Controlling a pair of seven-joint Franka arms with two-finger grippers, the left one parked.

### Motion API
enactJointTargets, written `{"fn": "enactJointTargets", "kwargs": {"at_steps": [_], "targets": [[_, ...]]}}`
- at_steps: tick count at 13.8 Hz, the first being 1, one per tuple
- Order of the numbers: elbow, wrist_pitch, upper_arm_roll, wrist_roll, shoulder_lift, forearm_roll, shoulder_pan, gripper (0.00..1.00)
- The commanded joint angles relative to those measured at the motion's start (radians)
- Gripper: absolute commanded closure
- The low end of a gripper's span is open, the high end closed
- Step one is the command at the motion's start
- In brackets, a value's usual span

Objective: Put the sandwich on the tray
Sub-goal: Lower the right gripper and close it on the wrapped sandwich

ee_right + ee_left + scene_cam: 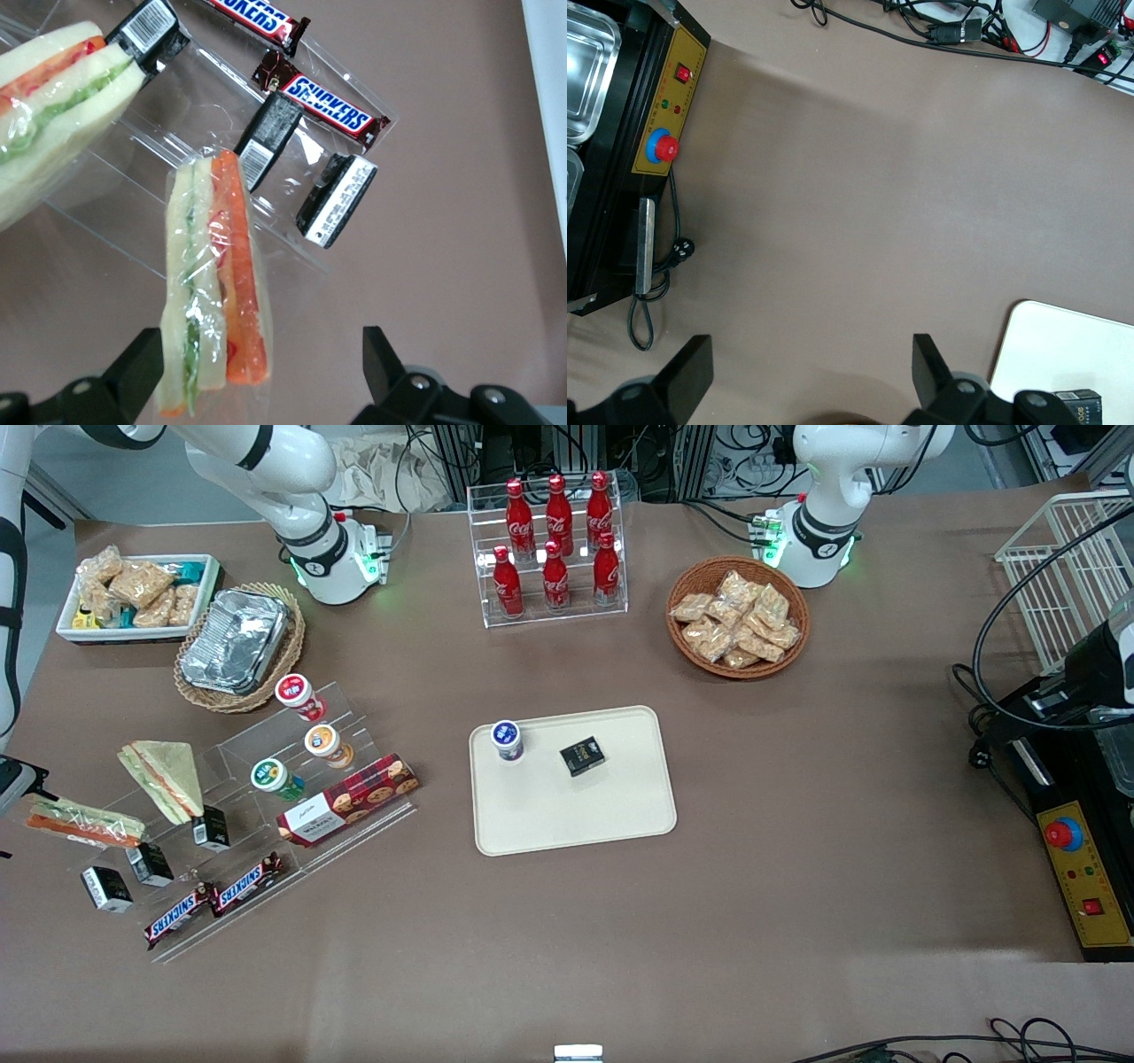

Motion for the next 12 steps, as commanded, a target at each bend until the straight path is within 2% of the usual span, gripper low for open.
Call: {"fn": "enactJointTargets", "kwargs": {"at_steps": [1, 10, 11, 12], "targets": [[-0.001, 0.003, 0.01, -0.03, 0.029, 0.026, -0.017, 0.0], [-0.019, 0.021, 0.01, -0.03, 0.083, 0.026, -0.017, 0.01], [-0.019, 0.021, 0.011, -0.03, 0.088, 0.026, -0.015, 0.16], [-0.019, 0.02, 0.011, -0.032, 0.091, 0.034, -0.015, 0.37]]}}
